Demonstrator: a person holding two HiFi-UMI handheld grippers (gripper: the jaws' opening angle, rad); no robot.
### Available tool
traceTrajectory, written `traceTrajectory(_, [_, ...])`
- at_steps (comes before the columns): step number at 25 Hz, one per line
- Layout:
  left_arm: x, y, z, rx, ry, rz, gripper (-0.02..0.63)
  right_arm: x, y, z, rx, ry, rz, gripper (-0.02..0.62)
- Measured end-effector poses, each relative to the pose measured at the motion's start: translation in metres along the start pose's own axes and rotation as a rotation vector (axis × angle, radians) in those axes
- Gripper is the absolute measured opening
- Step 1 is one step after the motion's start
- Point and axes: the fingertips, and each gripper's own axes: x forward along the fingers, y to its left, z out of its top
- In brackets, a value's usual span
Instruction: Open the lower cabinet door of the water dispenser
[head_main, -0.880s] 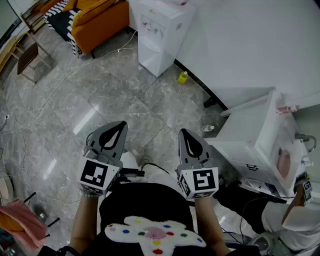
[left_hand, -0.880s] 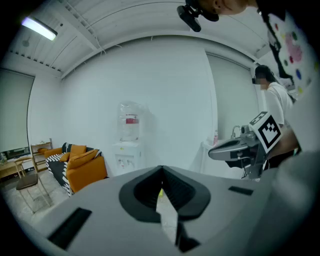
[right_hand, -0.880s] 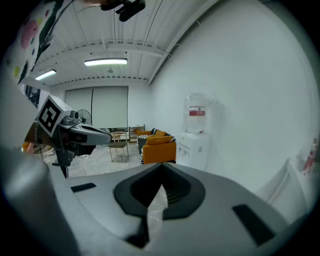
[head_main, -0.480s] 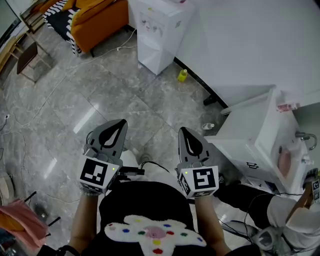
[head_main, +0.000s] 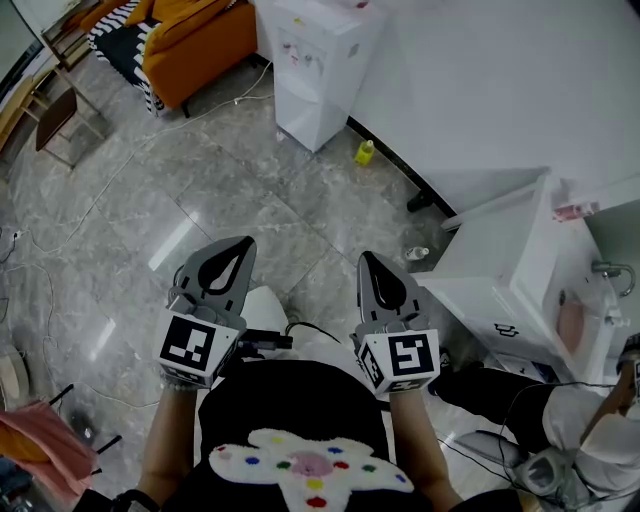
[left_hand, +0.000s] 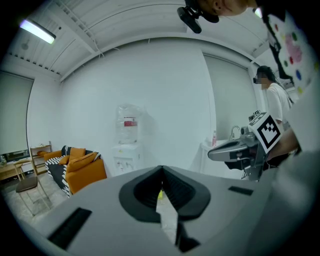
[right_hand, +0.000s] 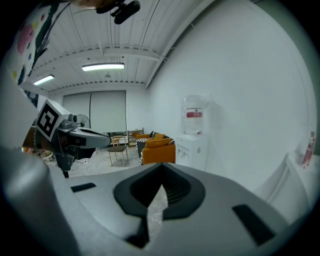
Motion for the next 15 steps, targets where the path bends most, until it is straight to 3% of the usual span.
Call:
traceTrajectory(13, [0.009,0.004,0.0,-0.038,-0.032,0.007,0.014,-0.004,-0.004,-0.005,0.026,-0.01,-0.028,0.003])
traceTrajectory(14, [0.012,0.005,0.001,-0.044,-0.034,0.003,0.035,-0.002,-0.003,-0.004,0.032,-0.012,-0.021,0.0])
traceTrajectory(15, [0.015,0.005,0.001,-0.049,-0.035,-0.004,0.082,0.0,-0.002,-0.003,0.034,-0.015,-0.008,0.048])
